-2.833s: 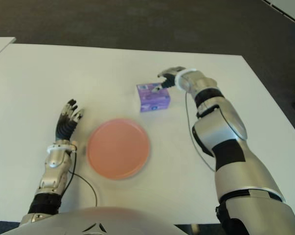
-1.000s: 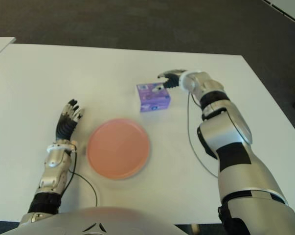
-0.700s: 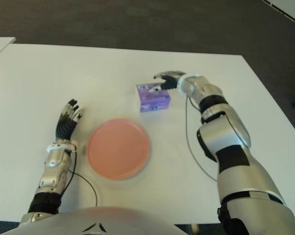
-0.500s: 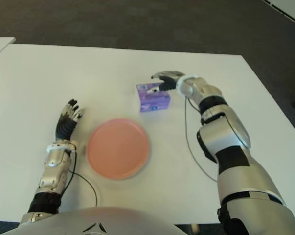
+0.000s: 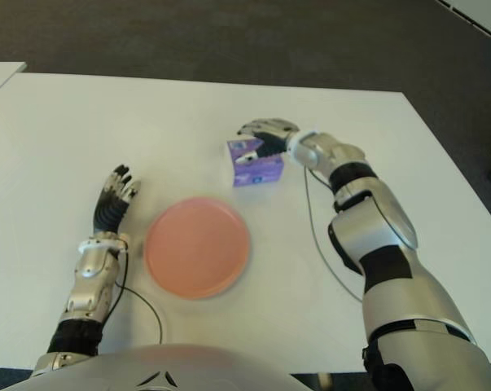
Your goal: Put the tissue paper into the plate.
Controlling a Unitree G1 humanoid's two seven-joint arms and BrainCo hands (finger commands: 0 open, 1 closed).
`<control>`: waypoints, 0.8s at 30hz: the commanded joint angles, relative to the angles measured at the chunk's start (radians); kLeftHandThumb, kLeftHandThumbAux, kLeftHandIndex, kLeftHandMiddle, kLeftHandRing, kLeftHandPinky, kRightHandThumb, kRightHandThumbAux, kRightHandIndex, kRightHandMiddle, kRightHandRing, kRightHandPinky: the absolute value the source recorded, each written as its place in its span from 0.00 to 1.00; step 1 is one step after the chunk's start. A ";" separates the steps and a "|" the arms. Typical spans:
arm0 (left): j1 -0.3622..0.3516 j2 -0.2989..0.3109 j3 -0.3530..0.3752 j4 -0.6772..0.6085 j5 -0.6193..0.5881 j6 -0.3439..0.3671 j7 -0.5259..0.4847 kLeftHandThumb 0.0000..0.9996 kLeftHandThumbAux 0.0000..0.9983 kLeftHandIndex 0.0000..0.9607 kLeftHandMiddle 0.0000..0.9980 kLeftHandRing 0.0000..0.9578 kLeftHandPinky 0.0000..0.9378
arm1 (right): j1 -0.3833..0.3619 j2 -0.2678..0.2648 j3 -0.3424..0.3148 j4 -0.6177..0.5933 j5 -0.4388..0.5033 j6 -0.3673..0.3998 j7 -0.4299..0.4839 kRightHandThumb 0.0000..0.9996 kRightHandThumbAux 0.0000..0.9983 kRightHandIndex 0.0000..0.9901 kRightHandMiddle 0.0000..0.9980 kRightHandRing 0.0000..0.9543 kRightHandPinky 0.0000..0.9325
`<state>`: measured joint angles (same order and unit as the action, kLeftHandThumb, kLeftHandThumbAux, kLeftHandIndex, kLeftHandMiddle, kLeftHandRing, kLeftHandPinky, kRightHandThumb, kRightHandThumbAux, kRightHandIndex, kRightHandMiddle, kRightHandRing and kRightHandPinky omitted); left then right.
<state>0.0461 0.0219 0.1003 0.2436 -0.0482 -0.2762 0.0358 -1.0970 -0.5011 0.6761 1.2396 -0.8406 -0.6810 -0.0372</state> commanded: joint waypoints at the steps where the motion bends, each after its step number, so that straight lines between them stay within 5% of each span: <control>1: 0.003 -0.003 -0.005 0.019 0.006 0.013 -0.003 0.00 0.59 0.00 0.00 0.00 0.00 | 0.032 -0.003 0.048 -0.011 -0.051 -0.016 -0.006 0.46 0.14 0.00 0.00 0.00 0.00; 24: 0.011 -0.008 -0.001 0.009 0.008 0.014 0.002 0.00 0.60 0.00 0.00 0.00 0.00 | 0.082 0.010 0.120 0.004 -0.092 0.035 0.057 0.44 0.16 0.00 0.00 0.00 0.00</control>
<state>0.0461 0.0208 0.1003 0.2439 -0.0409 -0.2760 0.0360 -1.0659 -0.4980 0.7688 1.2163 -0.9060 -0.6632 -0.0263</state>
